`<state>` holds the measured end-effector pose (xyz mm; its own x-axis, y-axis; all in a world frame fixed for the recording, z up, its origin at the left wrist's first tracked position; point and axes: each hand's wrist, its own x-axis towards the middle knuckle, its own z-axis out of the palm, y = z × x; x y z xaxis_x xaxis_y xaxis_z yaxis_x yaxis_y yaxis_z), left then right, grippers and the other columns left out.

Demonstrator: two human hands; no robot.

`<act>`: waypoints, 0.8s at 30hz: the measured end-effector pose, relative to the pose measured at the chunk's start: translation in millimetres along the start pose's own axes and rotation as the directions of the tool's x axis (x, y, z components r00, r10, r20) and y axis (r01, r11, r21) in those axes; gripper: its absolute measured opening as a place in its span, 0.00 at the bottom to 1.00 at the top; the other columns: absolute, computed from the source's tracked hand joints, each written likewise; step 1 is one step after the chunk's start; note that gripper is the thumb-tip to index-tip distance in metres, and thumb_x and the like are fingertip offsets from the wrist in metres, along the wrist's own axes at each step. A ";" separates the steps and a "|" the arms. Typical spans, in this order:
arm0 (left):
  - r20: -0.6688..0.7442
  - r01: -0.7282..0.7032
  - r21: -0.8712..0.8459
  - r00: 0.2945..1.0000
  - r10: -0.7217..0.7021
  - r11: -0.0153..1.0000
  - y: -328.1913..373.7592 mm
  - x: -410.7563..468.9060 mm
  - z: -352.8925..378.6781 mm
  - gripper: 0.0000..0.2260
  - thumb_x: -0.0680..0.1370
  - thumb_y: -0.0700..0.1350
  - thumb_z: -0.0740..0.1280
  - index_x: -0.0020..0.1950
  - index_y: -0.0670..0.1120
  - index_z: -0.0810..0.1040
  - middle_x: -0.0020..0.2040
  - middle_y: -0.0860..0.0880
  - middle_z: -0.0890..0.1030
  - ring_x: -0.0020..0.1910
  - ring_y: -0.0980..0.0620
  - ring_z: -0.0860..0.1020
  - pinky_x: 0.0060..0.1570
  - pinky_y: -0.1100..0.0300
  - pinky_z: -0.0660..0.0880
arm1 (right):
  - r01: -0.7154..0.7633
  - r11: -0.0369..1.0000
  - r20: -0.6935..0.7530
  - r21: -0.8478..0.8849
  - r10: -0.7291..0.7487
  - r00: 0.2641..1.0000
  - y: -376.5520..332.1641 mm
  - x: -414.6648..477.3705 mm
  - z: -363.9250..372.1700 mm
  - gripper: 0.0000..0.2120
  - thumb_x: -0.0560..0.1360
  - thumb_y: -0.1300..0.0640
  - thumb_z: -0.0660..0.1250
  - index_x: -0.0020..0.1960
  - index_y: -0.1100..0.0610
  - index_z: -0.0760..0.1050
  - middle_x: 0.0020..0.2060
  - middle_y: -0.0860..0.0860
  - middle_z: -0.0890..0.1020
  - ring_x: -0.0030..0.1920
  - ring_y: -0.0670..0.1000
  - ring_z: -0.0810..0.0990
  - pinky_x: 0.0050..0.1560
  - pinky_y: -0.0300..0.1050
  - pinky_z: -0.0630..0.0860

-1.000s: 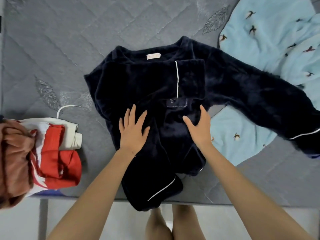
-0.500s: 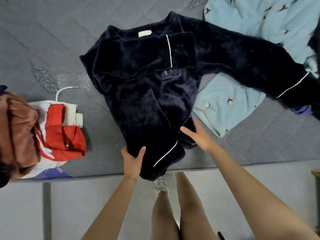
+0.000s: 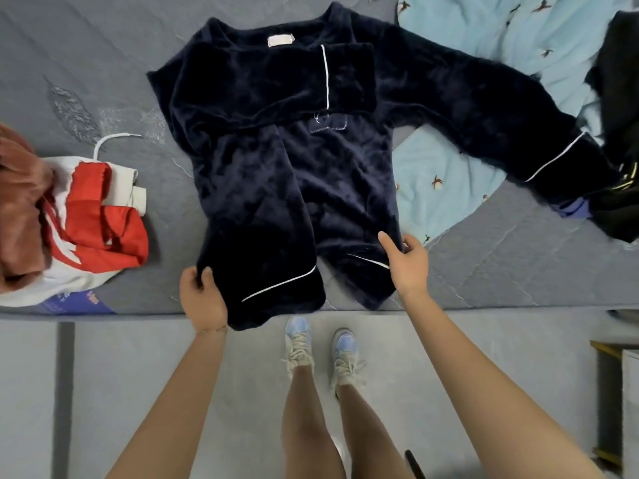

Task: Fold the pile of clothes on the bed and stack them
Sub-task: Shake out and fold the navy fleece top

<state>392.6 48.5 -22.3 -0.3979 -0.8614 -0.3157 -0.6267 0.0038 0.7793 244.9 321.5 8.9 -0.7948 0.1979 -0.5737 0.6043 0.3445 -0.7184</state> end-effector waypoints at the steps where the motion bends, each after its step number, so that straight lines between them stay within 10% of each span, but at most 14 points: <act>1: -0.022 0.002 0.023 1.000 -0.001 1.000 -3.7 0.9 1.2 0.04 0.80 0.34 0.61 0.48 0.35 0.73 0.42 0.43 0.72 0.43 0.49 0.70 0.48 0.55 0.67 | 0.022 0.998 -0.030 -0.055 -0.024 0.999 1.5 1.6 -4.2 0.15 0.75 0.50 0.72 0.39 0.56 0.69 0.31 0.46 0.72 0.33 0.46 0.70 0.39 0.40 0.69; 10: -0.011 0.087 0.252 0.996 -0.087 0.964 -1.8 -36.5 30.3 0.30 0.74 0.49 0.75 0.65 0.32 0.66 0.62 0.33 0.70 0.63 0.36 0.69 0.64 0.45 0.65 | -0.146 0.989 0.079 0.004 0.146 0.986 32.9 16.0 -20.8 0.20 0.80 0.47 0.64 0.67 0.56 0.68 0.55 0.47 0.75 0.56 0.48 0.74 0.57 0.40 0.67; 17: 0.058 0.026 0.202 0.998 -0.038 0.979 -5.3 -53.0 40.0 0.31 0.73 0.48 0.76 0.67 0.40 0.62 0.67 0.41 0.66 0.62 0.44 0.71 0.56 0.57 0.67 | -0.011 0.988 0.172 -0.157 0.038 0.984 41.4 15.3 -19.2 0.09 0.77 0.55 0.69 0.50 0.57 0.70 0.38 0.45 0.75 0.38 0.44 0.73 0.34 0.25 0.68; 24: 0.144 -0.047 0.510 0.989 -0.032 0.859 -10.3 -34.7 42.8 0.19 0.74 0.51 0.73 0.57 0.43 0.72 0.60 0.40 0.69 0.59 0.37 0.71 0.58 0.45 0.70 | 0.103 0.994 0.177 -0.025 -0.097 0.979 34.1 3.9 -15.9 0.09 0.77 0.56 0.69 0.44 0.51 0.69 0.37 0.44 0.74 0.35 0.37 0.73 0.40 0.27 0.70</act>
<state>384.2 100.1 -42.5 -0.4700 -0.7790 -0.4149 -0.8614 0.3024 0.4080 261.6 348.7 -11.6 -0.8270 -0.0022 -0.5622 0.5180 0.3854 -0.7636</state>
